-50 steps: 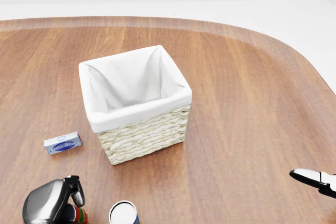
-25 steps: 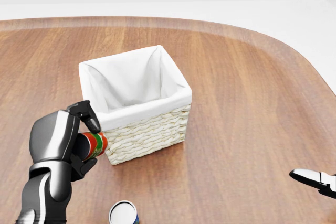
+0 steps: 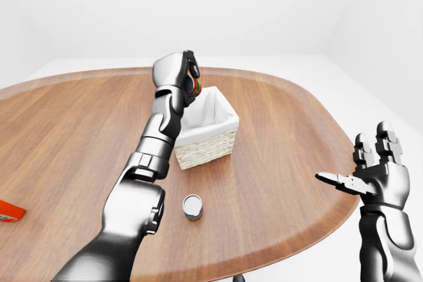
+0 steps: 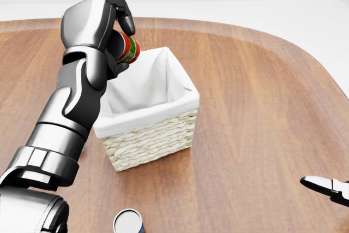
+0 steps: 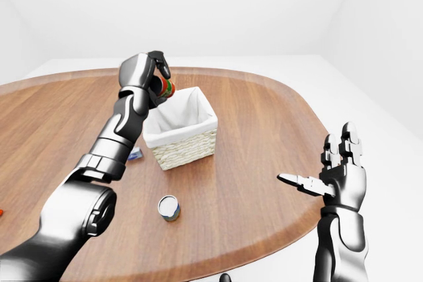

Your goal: Pick up the tomato sauce, and put it in the basket.

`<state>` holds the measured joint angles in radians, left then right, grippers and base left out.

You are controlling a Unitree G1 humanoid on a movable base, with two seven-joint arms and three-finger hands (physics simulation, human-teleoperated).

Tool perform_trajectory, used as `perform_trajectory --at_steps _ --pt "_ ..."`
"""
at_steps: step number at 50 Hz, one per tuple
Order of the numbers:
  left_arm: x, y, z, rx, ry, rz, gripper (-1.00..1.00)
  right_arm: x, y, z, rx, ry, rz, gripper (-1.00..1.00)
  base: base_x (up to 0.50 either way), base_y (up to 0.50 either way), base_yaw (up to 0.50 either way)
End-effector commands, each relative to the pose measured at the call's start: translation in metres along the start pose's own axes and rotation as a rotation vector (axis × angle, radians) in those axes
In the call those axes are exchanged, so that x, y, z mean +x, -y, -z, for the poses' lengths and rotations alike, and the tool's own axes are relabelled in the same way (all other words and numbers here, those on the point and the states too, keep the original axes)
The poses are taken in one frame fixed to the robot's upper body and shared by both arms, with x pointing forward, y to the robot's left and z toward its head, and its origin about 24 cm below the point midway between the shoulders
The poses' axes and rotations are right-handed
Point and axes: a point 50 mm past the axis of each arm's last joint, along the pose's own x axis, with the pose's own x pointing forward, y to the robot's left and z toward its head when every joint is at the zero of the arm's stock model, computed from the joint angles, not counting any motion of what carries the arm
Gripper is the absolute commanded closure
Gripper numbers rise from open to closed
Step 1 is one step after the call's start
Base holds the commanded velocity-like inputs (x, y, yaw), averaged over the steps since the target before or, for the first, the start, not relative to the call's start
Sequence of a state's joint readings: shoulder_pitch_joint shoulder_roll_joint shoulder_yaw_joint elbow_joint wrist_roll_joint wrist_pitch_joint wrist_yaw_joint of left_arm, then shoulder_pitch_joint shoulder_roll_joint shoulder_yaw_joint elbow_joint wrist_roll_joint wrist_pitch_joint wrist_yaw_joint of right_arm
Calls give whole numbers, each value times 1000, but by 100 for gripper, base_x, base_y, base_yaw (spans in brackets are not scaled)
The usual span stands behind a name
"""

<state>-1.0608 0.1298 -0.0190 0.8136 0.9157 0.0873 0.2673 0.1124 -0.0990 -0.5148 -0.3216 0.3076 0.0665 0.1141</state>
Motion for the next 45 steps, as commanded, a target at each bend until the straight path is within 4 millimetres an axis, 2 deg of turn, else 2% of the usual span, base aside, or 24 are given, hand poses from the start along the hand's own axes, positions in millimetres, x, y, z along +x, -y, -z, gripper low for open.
perform_trajectory --at_steps 1,4,10,19,24,35,45 --pt "30 -15 -22 111 -25 -28 100 2 2 3 3 1 0 -100 0 0 0" --pt "28 -8 -24 143 -18 9 100 3 2 4 5 1 -1 -100 0 0 0" --pt "18 12 -7 220 -44 111 100 2 3 3 6 3 -1 -100 0 0 0" --pt "-4 44 17 263 -90 238 100 1 1 0 7 3 -3 -100 0 0 0" --pt "-13 54 24 257 -116 308 100 1 1 1 7 2 -2 -100 0 0 0" --pt "-20 61 31 244 -136 293 100 0 0 -1 9 3 -6 -100 0 0 0" --pt "-18 57 33 248 -140 277 100 0 -1 0 8 0 -8 -100 0 0 0"
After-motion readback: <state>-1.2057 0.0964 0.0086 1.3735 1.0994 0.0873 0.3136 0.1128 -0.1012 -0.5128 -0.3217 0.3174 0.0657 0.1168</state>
